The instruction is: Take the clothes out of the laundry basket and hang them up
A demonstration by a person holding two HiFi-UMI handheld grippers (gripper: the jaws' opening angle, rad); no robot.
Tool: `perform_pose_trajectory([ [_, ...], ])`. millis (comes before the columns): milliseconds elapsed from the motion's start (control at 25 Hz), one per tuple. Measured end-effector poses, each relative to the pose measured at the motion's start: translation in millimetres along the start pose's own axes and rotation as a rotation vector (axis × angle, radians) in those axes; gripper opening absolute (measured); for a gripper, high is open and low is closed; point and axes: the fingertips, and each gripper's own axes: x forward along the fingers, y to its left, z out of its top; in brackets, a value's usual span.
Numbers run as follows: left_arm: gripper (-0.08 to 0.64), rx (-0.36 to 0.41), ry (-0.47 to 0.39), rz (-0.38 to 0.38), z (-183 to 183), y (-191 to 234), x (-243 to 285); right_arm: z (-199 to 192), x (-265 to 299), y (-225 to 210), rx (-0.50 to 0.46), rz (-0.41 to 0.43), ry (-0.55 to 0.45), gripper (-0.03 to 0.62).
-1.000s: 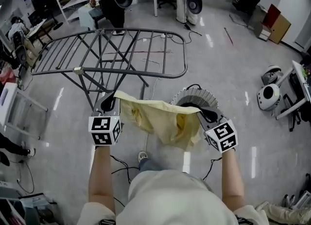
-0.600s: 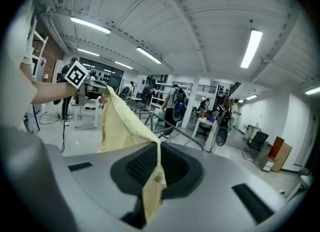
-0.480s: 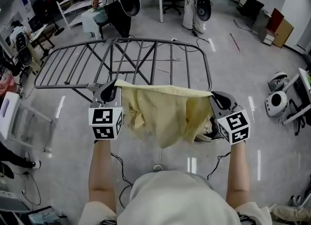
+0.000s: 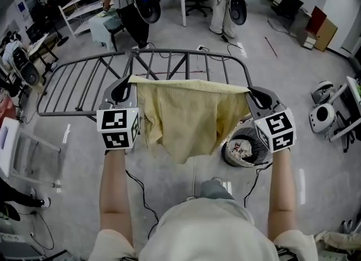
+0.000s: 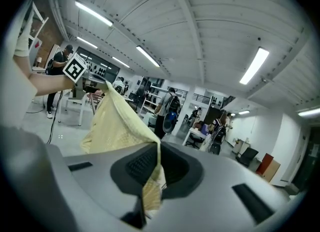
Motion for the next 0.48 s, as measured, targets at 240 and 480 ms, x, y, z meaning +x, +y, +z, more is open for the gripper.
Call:
perform_pose_trajectory([
  [240,0.021,0.005,0.005,-0.015,-3.2,4.4,56.6,1.3,44.1,-41.3,-0.010,-0.038,0.003,0.020],
  [480,0.021,0.034,0.050,-0.024,-13.2,20.9,131.1,-1.4,112.1,-81.0,-0.015,-0.034,0.017,0.020],
])
